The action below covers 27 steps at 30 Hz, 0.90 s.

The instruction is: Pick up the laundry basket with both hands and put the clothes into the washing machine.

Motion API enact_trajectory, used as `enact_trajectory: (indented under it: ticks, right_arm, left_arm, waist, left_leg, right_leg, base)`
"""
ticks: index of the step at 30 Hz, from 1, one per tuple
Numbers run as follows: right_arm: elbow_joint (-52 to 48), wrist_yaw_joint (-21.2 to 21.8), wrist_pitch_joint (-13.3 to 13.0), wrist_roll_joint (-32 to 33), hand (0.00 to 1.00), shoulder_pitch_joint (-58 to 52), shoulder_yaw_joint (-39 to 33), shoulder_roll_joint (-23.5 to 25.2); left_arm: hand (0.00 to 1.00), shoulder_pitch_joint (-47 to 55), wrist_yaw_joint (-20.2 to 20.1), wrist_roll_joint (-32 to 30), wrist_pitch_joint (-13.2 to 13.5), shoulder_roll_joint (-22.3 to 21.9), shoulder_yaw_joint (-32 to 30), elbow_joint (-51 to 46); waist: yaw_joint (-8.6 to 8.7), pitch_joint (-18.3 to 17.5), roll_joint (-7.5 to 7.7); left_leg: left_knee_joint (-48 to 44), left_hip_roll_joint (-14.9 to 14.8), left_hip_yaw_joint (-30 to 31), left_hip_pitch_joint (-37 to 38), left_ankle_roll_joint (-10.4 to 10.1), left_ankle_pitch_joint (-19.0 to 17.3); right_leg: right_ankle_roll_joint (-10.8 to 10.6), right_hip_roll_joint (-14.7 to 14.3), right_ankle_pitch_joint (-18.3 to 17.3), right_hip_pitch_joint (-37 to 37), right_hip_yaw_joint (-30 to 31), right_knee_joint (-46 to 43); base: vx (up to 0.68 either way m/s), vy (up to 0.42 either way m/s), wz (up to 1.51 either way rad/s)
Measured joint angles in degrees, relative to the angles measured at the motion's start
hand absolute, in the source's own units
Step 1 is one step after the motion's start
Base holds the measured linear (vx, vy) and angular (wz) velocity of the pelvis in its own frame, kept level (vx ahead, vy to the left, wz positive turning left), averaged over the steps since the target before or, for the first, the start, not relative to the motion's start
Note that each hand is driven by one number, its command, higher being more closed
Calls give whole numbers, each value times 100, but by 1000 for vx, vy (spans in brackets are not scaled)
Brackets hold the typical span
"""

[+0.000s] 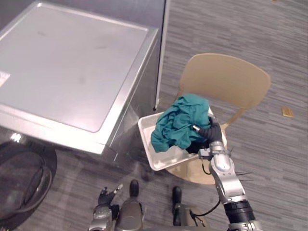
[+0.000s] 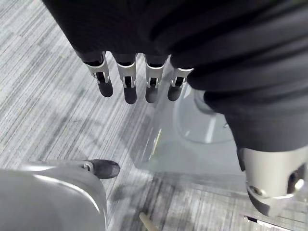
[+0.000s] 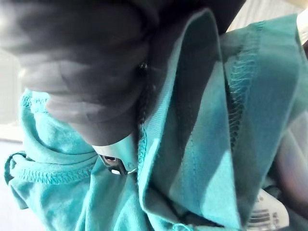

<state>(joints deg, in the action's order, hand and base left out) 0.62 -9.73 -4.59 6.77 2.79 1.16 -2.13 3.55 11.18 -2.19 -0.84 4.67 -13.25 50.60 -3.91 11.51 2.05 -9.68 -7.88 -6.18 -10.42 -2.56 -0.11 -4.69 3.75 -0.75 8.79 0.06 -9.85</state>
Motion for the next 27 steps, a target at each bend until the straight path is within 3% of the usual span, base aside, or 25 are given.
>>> enact_trajectory:
  ticks: [1, 3, 5, 6, 7, 8, 9, 10, 11, 12, 14, 16, 17, 18, 20, 23, 24, 25, 27]
  right_arm:
    - [-185, 0, -43, 82, 100, -129, -58, 103]
    - [-374, -1, -141, 105, 100, -228, -61, 149]
    - [-592, 8, -201, 104, 100, -177, 151, 173]
    - [-712, 6, -292, 101, 100, -87, 220, 158]
    - [-741, 0, -328, 102, 100, 2, 211, 125]
    - [-742, -8, -341, 102, 100, 31, 207, 85]
    - [-732, -16, -355, 98, 100, 9, 186, -86]
    - [-688, -15, -355, 88, 100, -24, 167, -180]
    - [-513, -11, -330, 48, 100, -22, 125, -398]
    - [-407, -4, -289, -35, 100, -18, 22, -509]
    - [-282, -1, -249, -94, 100, 95, -198, -690]
    - [-276, 18, -243, -175, 100, 147, -256, -862]
    - [-239, 122, -242, -225, 100, 204, -239, -940]
    - [-143, 216, -242, -258, 100, 261, -232, -969]
    - [40, 297, -232, -289, 100, 406, -179, -966]
    - [174, 473, -171, -356, 100, 630, 31, -974]
    - [264, 534, -171, -426, 100, 752, 176, -969]
    - [306, 662, -154, -466, 100, 796, 446, -834]
    - [305, 769, -151, -467, 100, 802, 818, -795]
  left_arm:
    - [0, -13, 2, 0, 12, -18, -19, -184]
    - [0, 73, 9, 6, 23, -83, -30, -459]
    - [0, 260, 42, 40, 26, -134, -33, -863]
    - [0, 313, 71, 55, 37, -176, -18, -1121]
    - [0, 382, 144, 95, 61, -314, 43, -1402]
    - [0, 432, 162, 167, 83, -404, 107, -1560]
    - [0, 560, 157, 229, 89, -558, 299, -1852]
    - [0, 609, 149, 259, 99, -600, 436, -2033]
    - [0, 720, 136, 263, 120, -620, 690, -2434]
    - [0, 684, 103, 262, 131, -547, 916, -2783]
    - [0, 651, -13, 258, 242, -402, 1187, -3475]
    - [0, 642, -121, 251, 388, -270, 1353, -3981]
    - [0, 615, -169, 198, 526, -149, 1464, -4289]
    - [0, 494, -259, 126, 642, -30, 1613, -4420]
    - [0, 225, -362, -98, 767, 142, 2002, -4507]
    - [0, -164, -495, -422, 880, 197, 2635, -4580]
    - [0, -309, -500, -563, 900, 307, 2895, -4577]
    - [0, -455, -501, -785, 899, 532, 3177, -4552]
    - [0, -530, -496, -1002, 899, 647, 3355, -4548]
  waist:
    - [31, -1, -19]
    - [-21, -21, -46]
    - [-62, -183, -18]
    - [-177, -255, -29]
    - [-322, -342, -174]
    - [-345, -372, -264]
    - [-302, -355, -532]
    - [-276, -363, -620]
    - [-177, -357, -692]
    - [-84, -320, -640]
    - [21, -265, -498]
    - [29, -291, -488]
    - [16, -354, -590]
    - [30, -359, -594]
    - [42, -413, -678]
    - [186, -498, -799]
    - [203, -571, -772]
    - [187, -622, -601]
    - [172, -680, -515]
  left_leg:
    - [-51, 11, 185, 45, -7, -13]
    - [-166, 76, 371, 12, -27, 0]
    - [-459, 102, 510, -318, -51, 15]
    - [-607, 65, 592, -589, -139, 74]
    - [-574, -33, 670, -818, -291, 182]
    - [-518, -84, 753, -921, -346, 269]
    - [-304, -185, 1039, -1010, -308, 550]
    - [-113, -219, 1154, -978, -309, 728]
    - [488, -291, 1207, -787, -31, 781]
    - [540, -291, 944, -842, 168, 319]
    - [-94, -52, 657, -994, 172, 319]
    - [-929, 118, 557, -927, 158, 255]
    - [-1320, 102, 497, -713, 96, -36]
    - [-1453, 65, 447, -372, 66, -354]
    - [-1022, 75, 424, 261, -44, -525]
    - [554, 9, 406, 936, -163, -425]
    - [836, -41, 402, 980, -309, -490]
    - [873, 33, 378, 918, -282, -444]
    - [876, 153, 319, 933, -222, -397]
  right_leg:
    - [33, 70, -810, 256, 9, -1644]
    - [-218, 228, -1206, 198, 94, -2715]
    - [-259, 270, -1493, -38, 350, -2861]
    - [-141, 166, -1816, -83, 403, -2426]
    - [109, -4, -2056, -165, 244, -1926]
    - [232, -69, -2201, -182, 152, -1754]
    - [313, -258, -2145, -134, -112, -1787]
    - [356, -328, -2125, -122, -251, -1830]
    - [505, -367, -2054, -152, -589, -1838]
    - [694, -201, -1957, -231, -990, -1598]
    - [815, 71, -1747, -216, -1440, -1400]
    - [847, 153, -1435, -214, -1679, -1087]
    - [861, 145, -1233, -215, -1822, -840]
    - [864, 149, -1072, -227, -1954, -682]
    - [813, 148, -869, -243, -2101, -445]
    - [657, 65, -687, -201, -2394, -293]
    - [610, 40, -657, -70, -2408, -336]
    - [535, 117, -556, 35, -2298, -384]
    - [450, 199, -493, 58, -2129, -402]
  base:
    - [-50, -46, 58]
    - [-92, -187, 74]
    - [-153, -266, 55]
    - [-208, -217, 19]
    - [-262, -268, 18]
    - [-284, -245, 41]
    - [-225, -195, 61]
    - [-290, -240, 98]
    - [-296, -195, 132]
    - [-311, -168, 145]
    - [-309, -142, 141]
    - [-281, -90, 85]
    - [-211, 19, 66]
    - [-177, 50, 66]
    - [-159, 81, 67]
    - [-163, 143, 55]
    - [-216, 231, 17]
    - [-158, 183, -4]
    - [-79, 131, -5]
